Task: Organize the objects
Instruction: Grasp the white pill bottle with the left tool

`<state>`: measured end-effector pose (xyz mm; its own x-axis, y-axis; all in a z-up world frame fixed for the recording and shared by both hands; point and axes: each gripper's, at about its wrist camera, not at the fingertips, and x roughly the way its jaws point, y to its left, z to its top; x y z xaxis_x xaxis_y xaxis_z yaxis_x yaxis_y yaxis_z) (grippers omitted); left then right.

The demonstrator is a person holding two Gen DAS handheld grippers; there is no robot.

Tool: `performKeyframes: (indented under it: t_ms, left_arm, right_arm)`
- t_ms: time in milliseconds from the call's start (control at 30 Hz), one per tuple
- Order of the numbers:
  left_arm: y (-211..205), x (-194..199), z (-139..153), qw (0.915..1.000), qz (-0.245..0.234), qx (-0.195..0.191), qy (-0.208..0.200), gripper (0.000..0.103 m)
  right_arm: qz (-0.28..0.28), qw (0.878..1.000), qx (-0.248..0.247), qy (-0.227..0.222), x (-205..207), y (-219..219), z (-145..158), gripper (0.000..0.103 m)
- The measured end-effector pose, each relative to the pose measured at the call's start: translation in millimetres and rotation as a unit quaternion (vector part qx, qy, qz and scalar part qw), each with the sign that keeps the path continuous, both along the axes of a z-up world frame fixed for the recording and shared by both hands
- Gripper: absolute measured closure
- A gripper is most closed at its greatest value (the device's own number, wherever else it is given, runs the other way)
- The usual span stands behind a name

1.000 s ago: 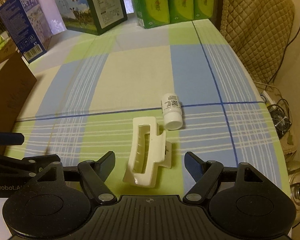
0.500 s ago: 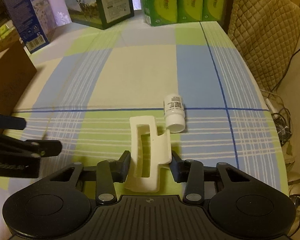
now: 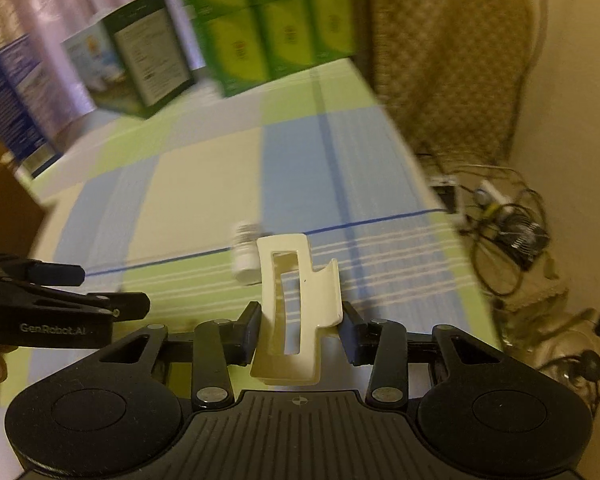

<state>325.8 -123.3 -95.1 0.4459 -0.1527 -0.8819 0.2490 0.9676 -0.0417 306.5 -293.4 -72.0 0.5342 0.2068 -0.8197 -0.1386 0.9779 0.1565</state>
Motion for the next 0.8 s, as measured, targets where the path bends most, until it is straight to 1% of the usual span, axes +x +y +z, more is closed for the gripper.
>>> performKeyframes:
  t_ms: [167,233,300,333,367,433,500,533,600,633,667,700,733,800]
  left_arm:
    - [-33,18,-2,0.9992,-0.023,-0.032,-0.009,0.026]
    - [-44,28,-6,0.9988,-0.025,-0.043,-0.005,0.029]
    - [-51,35,-11,0.9985,-0.024,-0.049,0.001,0.037]
    - [-55,39,-14,0.9986,-0.021,-0.049,0.004,0.040]
    - [-58,42,-16,0.9986,-0.021,-0.049,0.006,0.044]
    - [-63,49,-21,0.9987,-0.019,-0.047,0.011,0.047]
    - [-66,53,-25,0.9988,-0.018,-0.044,0.013,0.054]
    - [-68,56,-27,0.9989,-0.018,-0.041,0.014,0.055]
    - [-71,57,-30,0.9990,-0.020,-0.036,0.016,0.063]
    - [-72,58,-31,0.9990,-0.021,-0.035,0.017,0.064]
    - [-72,58,-32,0.9990,-0.023,-0.034,0.018,0.069]
    - [-72,57,-33,0.9989,-0.025,-0.034,0.019,0.076]
    - [-73,57,-34,0.9989,-0.026,-0.033,0.021,0.078]
    - [-72,55,-34,0.9992,-0.026,-0.025,0.016,0.079]
  right_arm:
    - [-0.038,0.999,-0.001,-0.001,5,-25,1,0.065]
    - [-0.048,0.999,-0.002,-0.001,5,-33,1,0.065]
    - [-0.057,0.998,-0.001,0.000,4,-39,0,0.065]
    - [-0.061,0.998,-0.001,0.001,4,-42,0,0.065]
    - [-0.064,0.998,0.000,0.002,3,-44,-1,0.065]
    - [-0.069,0.998,0.000,0.003,2,-48,-2,0.065]
    - [-0.072,0.997,0.002,0.004,1,-50,-3,0.065]
    - [-0.074,0.997,0.002,0.005,1,-51,-3,0.065]
    - [-0.075,0.997,0.003,0.006,1,-52,-4,0.065]
    - [-0.076,0.997,0.003,0.007,1,-52,-5,0.065]
    - [-0.076,0.997,0.003,0.007,1,-52,-5,0.065]
    - [-0.075,0.997,0.004,0.008,1,-52,-6,0.065]
    - [-0.074,0.997,0.004,0.008,1,-52,-6,0.065]
    - [-0.072,0.997,0.005,0.008,0,-50,-5,0.065]
